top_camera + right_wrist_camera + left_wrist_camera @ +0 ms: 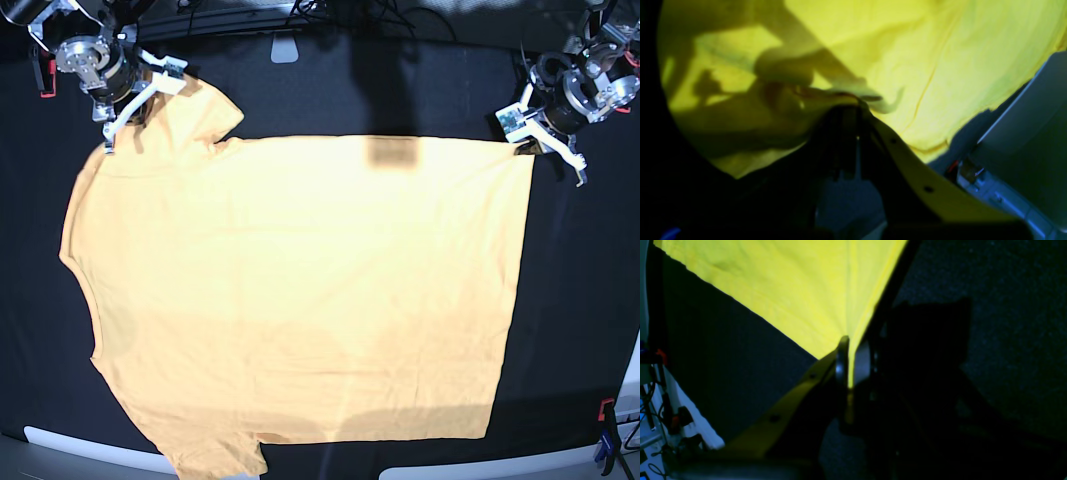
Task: Layout the t-shirt on the table in an organized manner, then fold the t-shirt properly
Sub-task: 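Lift the shoulder corners with both grippers and drag the shirt toward the robot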
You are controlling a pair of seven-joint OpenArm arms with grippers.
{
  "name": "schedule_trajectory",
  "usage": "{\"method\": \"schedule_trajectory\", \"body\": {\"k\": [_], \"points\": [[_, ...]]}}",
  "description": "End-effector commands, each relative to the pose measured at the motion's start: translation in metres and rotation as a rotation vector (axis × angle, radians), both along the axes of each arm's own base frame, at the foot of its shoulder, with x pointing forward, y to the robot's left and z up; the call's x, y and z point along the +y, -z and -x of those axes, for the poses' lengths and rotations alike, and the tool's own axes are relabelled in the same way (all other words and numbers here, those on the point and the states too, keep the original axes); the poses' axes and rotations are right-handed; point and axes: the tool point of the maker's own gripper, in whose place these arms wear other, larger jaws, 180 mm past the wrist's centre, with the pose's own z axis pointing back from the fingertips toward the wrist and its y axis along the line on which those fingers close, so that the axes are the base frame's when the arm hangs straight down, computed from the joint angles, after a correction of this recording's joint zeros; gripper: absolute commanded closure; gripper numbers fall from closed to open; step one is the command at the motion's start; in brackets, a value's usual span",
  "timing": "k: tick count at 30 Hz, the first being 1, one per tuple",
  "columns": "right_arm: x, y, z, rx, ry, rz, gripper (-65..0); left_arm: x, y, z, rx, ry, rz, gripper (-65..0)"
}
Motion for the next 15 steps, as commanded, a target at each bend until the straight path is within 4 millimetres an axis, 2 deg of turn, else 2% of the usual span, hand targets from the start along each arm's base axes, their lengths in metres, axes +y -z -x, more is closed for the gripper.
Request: {"method": "schedule_trajectory", "body": {"k": [1, 4, 7, 12, 15], "points": [[-0.005, -0.009, -0.006, -0.026, -0.001, 0.010, 0.0, 0.004, -0.008, -0.005, -0.027, -0.001, -0.004, 0.0], [-0.012, -0.010, -0.004, -0.009, 0.019, 0.017, 0.0, 0.006, -0.004, 0.004, -0.006, 0.005, -0.013, 0.0], [-0.018, -0.011, 0.003, 0.020, 0.050, 0.025, 0.0, 0.007, -0.001, 0.024, 0.035, 0.027, -0.027, 0.0], [-0.007, -0.015, 0.034, 0.085, 0.005, 0.017, 0.0, 0.005, 0.002, 0.061, 0.113, 0.055, -0.053, 0.0], [-0.009, -0.023, 0.049, 0.099, 0.041, 0.030, 0.0, 0.000, 0.004, 0.078, 0.144, 0.062, -0.044, 0.0]]}}
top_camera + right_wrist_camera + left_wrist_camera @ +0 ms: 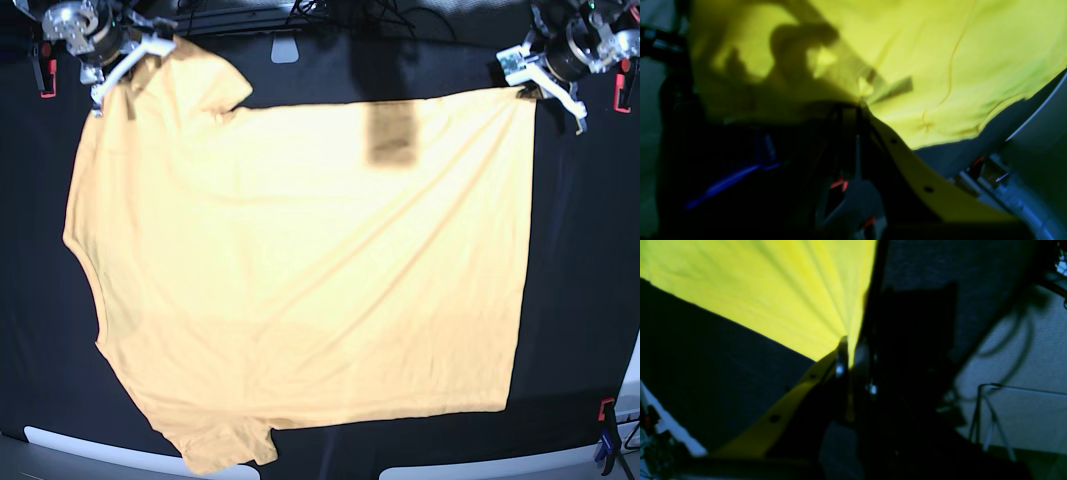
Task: Layout the t-shirt on the table in an organized manner, then fold the t-shirt properly
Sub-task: 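Lift the shoulder corners with both grippers and drag the shirt toward the robot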
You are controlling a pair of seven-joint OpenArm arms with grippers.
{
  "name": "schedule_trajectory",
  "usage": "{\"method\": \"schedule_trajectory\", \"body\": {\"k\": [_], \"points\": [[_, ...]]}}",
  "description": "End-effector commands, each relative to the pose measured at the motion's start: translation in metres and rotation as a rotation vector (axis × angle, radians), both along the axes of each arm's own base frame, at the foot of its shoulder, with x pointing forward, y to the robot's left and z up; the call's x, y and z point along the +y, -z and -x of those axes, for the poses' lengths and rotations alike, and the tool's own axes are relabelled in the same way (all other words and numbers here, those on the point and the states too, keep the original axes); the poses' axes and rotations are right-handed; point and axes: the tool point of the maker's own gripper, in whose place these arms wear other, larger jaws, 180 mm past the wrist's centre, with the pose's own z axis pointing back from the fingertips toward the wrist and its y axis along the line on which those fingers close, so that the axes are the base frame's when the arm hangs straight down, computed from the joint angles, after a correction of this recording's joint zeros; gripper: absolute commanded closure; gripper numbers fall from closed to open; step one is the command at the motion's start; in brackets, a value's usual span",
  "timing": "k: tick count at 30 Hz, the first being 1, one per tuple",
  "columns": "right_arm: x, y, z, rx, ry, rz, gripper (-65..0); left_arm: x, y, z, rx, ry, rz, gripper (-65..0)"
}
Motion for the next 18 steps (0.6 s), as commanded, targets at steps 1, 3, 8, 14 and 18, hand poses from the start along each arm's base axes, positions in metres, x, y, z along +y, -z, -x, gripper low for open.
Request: {"method": "schedule_trajectory", "body": {"k": [1, 3, 8, 14, 18], "points": [[-0.001, -0.012, -0.005, -0.036, -0.008, 0.011, 0.0, 0.000, -0.005, 0.003, 0.001, 0.015, -0.004, 0.0], [-0.002, -0.015, 0.006, -0.016, 0.000, 0.009, 0.0, -0.002, -0.004, 0.013, 0.022, 0.016, -0.007, 0.0], [-0.009, -0.016, 0.037, 0.053, 0.014, 0.027, 0.0, -0.008, -0.004, 0.040, 0.062, 0.052, -0.022, 0.0], [-0.021, -0.018, 0.060, 0.078, 0.034, 0.068, 0.0, -0.009, -0.003, 0.061, 0.098, 0.067, -0.039, 0.0], [-0.023, -0.028, 0.049, -0.023, 0.078, 0.048, 0.0, -0.001, -0.009, 0.045, 0.020, 0.019, -0.069, 0.0]]}}
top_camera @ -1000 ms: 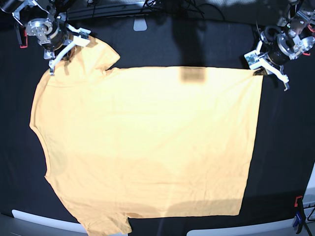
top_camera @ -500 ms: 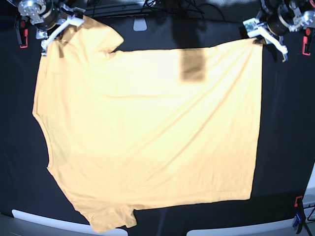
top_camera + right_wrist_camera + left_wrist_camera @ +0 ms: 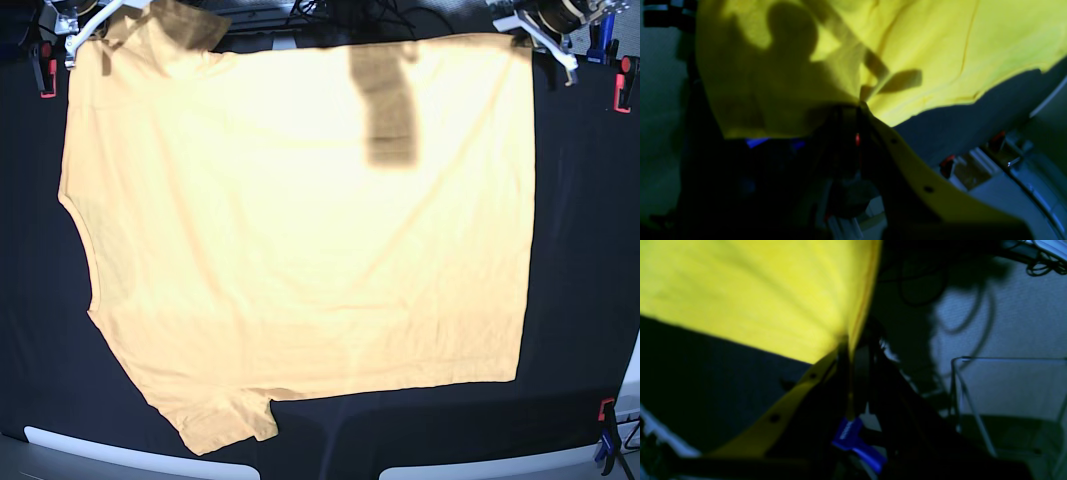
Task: Layout the t-shirt on the table in an organized manner, then fold the t-shirt properly
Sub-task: 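Lift the shoulder corners with both grippers and drag the shirt toward the robot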
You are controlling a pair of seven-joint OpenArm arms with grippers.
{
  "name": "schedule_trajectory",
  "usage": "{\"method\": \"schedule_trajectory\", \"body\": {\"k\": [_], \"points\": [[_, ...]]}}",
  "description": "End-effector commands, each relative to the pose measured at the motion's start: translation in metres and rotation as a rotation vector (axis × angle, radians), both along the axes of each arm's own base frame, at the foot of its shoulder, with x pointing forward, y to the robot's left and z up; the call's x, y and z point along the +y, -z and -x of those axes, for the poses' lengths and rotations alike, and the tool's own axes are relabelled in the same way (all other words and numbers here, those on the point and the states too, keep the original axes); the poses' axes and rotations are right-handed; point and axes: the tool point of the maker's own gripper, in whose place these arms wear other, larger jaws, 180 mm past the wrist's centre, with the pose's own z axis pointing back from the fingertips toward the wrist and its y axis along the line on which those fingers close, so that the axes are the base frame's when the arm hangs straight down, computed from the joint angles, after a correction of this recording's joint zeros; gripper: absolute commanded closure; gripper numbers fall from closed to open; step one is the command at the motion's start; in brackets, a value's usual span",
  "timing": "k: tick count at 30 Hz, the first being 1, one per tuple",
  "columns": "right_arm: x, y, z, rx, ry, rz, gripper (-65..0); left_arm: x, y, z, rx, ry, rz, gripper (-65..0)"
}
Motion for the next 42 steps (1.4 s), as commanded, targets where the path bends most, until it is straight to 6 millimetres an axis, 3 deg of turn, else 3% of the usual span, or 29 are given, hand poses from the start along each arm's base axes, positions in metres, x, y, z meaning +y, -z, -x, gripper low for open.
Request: {"method": "schedule_trajectory", "body": {"k": [1, 10, 15, 20, 24, 36, 42], "points": [[-0.002, -0.012, -0.016, -0.079, 0.009, 0.004, 0.0, 0.005, -0.010, -0.015, -0.065, -0.010, -0.007, 0.0], [-0.006, -0.035, -0.087, -0.286, 0.150, -0.130, 0.0, 0.053, -0.049, -0.079, -0.282, -0.238, 0.001, 0.0], [0.008, -0.045, -0.124, -0.373, 0.221, -0.279, 0.0, 0.049, -0.069, -0.118, -0.390, -0.385, 0.130, 0.0], [0.015, -0.057, -0.149, -0.453, 0.269, -0.365, 0.0, 0.040, -0.075, -0.141, -0.446, -0.431, 0.197, 0.0], [0.009, -0.061, -0.162, -0.496, 0.292, -0.370, 0.0, 0.035, -0.080, -0.153, -0.466, -0.412, 0.236, 0.0], [-0.051, -0.048, -0.195, -0.548, 0.432, -0.298, 0.0, 0.029, -0.094, -0.172, -0.512, -0.396, 0.291, 0.0], [-0.061, -0.043, -0.205, -0.537, 0.440, -0.289, 0.0, 0.035, -0.076, -0.177, -0.462, -0.414, 0.344, 0.0]]}}
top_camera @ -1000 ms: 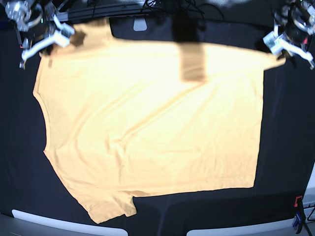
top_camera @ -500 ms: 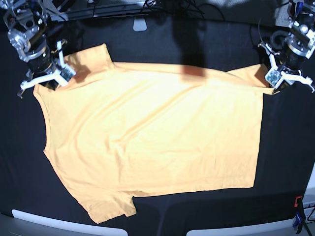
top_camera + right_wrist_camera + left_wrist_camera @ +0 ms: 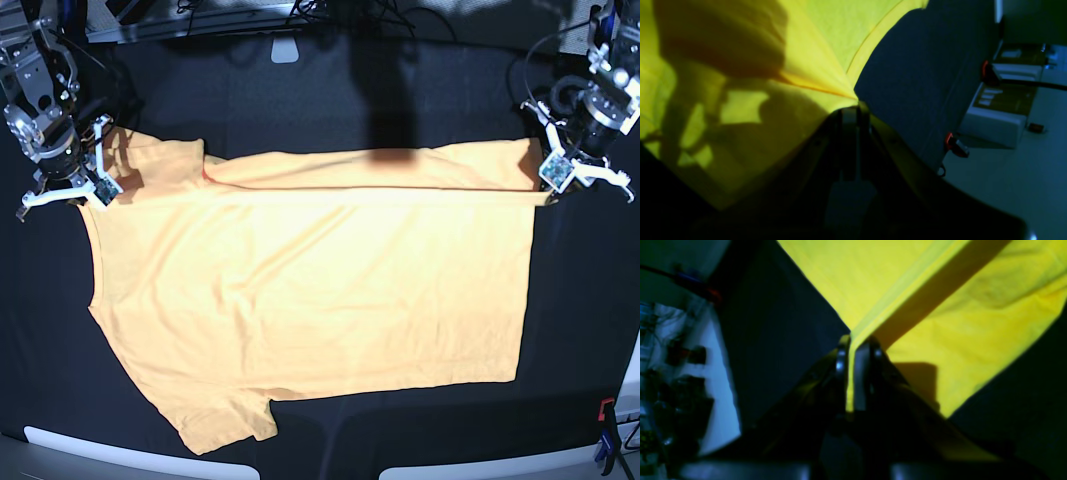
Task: Layout the t-shirt on the table in an organized manner, then fold the t-shirt properly
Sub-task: 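Lift the shoulder corners with both grippers and drag the shirt toward the robot, then adjust both grippers' hold on the shoulders and pull the shirt taut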
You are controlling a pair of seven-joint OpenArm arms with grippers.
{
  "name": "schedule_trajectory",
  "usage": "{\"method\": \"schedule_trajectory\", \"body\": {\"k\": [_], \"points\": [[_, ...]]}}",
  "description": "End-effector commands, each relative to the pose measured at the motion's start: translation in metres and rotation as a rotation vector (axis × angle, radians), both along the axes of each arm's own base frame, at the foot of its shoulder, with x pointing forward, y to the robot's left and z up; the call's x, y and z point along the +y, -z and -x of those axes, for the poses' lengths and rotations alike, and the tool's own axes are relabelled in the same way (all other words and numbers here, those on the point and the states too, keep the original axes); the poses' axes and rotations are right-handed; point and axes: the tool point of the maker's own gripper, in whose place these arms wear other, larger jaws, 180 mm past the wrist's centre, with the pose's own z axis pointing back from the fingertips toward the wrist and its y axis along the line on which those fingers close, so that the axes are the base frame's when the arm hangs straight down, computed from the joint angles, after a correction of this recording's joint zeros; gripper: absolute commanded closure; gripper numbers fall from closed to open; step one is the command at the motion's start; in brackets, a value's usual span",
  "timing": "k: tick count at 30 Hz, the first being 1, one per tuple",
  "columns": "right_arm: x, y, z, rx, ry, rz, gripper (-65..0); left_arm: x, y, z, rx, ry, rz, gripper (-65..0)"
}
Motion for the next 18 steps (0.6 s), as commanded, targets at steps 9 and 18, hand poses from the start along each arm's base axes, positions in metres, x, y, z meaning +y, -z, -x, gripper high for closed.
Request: {"method": "schedule_trajectory", "body": {"k": [9, 18], "points": [[-0.007, 0.000, -0.023, -0.021, 0.036, -0.054, 0.0, 0.016, -0.008, -0.036, -0.057, -0.050, 0.029, 0.0], [-0.006, 0.002, -0.022, -0.010, 0.027, -0.055, 0.0, 0.022, 0.008, -0.044, -0.030, -0.057, 0.055, 0.0]]}}
